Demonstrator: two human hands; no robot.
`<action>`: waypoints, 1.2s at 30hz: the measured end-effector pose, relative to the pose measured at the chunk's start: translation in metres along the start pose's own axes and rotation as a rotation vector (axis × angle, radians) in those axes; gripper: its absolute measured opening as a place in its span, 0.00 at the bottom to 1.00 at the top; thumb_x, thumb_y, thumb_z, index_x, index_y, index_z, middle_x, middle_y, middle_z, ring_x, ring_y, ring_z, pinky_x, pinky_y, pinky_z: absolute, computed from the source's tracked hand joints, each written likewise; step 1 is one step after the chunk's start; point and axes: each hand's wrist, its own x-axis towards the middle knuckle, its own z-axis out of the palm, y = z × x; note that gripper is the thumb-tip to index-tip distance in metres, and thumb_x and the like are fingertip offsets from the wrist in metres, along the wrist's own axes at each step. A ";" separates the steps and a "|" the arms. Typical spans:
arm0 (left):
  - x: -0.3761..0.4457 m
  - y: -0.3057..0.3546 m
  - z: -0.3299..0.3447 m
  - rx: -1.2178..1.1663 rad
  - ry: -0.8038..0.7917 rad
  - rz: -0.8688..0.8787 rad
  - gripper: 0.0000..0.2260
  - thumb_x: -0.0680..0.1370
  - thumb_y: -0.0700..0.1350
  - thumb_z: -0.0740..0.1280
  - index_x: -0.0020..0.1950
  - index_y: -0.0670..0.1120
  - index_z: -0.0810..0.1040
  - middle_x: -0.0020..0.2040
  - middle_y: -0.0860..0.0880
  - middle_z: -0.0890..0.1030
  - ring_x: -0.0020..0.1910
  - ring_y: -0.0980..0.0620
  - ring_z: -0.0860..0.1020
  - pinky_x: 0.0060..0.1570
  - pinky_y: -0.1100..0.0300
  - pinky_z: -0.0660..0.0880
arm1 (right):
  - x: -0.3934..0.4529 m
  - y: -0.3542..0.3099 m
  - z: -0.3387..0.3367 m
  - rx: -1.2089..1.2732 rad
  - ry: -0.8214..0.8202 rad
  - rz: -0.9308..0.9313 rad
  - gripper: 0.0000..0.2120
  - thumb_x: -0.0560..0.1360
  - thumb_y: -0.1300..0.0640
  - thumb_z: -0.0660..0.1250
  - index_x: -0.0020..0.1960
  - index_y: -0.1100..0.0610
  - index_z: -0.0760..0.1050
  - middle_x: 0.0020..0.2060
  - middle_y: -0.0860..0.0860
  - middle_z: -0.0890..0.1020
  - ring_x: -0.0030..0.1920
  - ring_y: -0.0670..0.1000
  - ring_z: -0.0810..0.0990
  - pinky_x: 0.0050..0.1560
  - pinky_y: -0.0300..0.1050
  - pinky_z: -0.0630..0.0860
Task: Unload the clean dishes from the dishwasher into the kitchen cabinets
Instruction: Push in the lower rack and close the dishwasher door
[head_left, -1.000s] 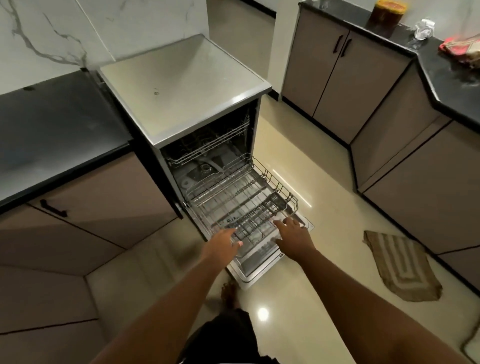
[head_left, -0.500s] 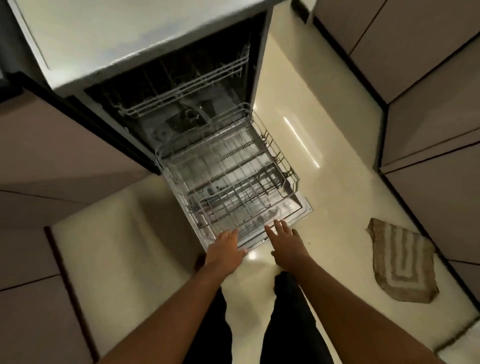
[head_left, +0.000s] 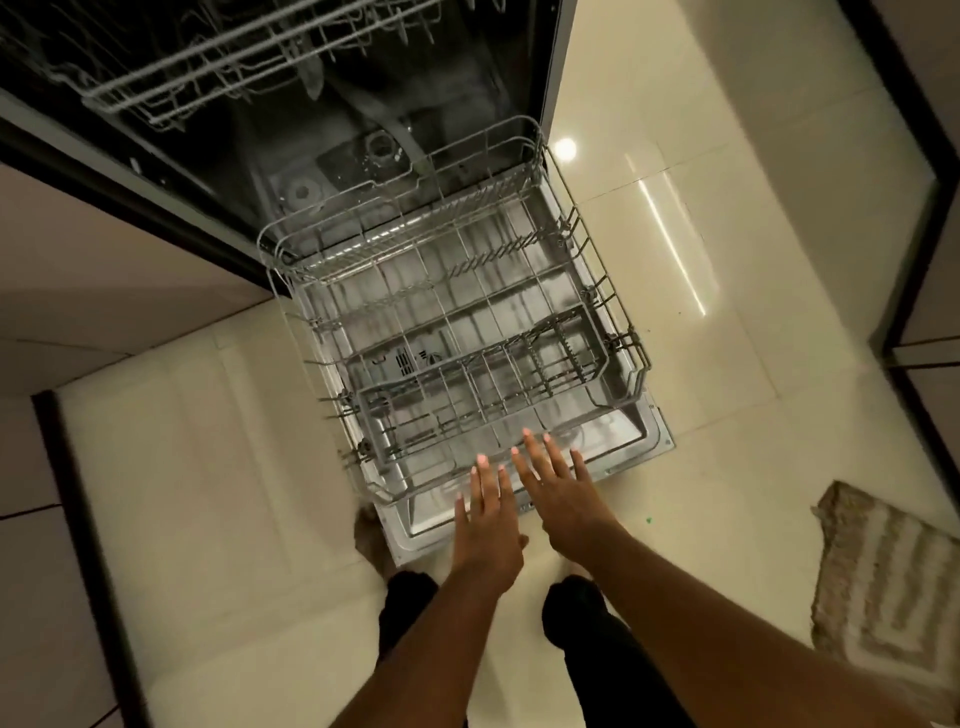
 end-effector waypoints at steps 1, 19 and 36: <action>0.004 0.001 0.006 0.015 0.002 -0.005 0.44 0.79 0.55 0.64 0.77 0.42 0.33 0.73 0.40 0.25 0.76 0.41 0.31 0.77 0.44 0.42 | 0.003 0.000 0.006 -0.011 -0.001 -0.003 0.51 0.77 0.50 0.67 0.78 0.58 0.29 0.74 0.61 0.26 0.77 0.64 0.31 0.76 0.65 0.39; 0.087 -0.055 -0.050 0.107 0.216 0.048 0.46 0.77 0.57 0.66 0.77 0.38 0.37 0.76 0.41 0.30 0.77 0.43 0.34 0.76 0.44 0.39 | 0.091 0.001 -0.056 0.059 0.098 0.049 0.57 0.72 0.39 0.69 0.77 0.50 0.26 0.74 0.57 0.23 0.75 0.62 0.25 0.76 0.65 0.36; 0.201 -0.119 -0.233 0.269 0.247 0.079 0.43 0.79 0.52 0.63 0.78 0.41 0.35 0.76 0.40 0.30 0.77 0.44 0.32 0.75 0.40 0.41 | 0.246 0.014 -0.206 0.013 0.256 0.054 0.57 0.69 0.36 0.71 0.80 0.48 0.33 0.77 0.57 0.30 0.78 0.62 0.33 0.77 0.66 0.39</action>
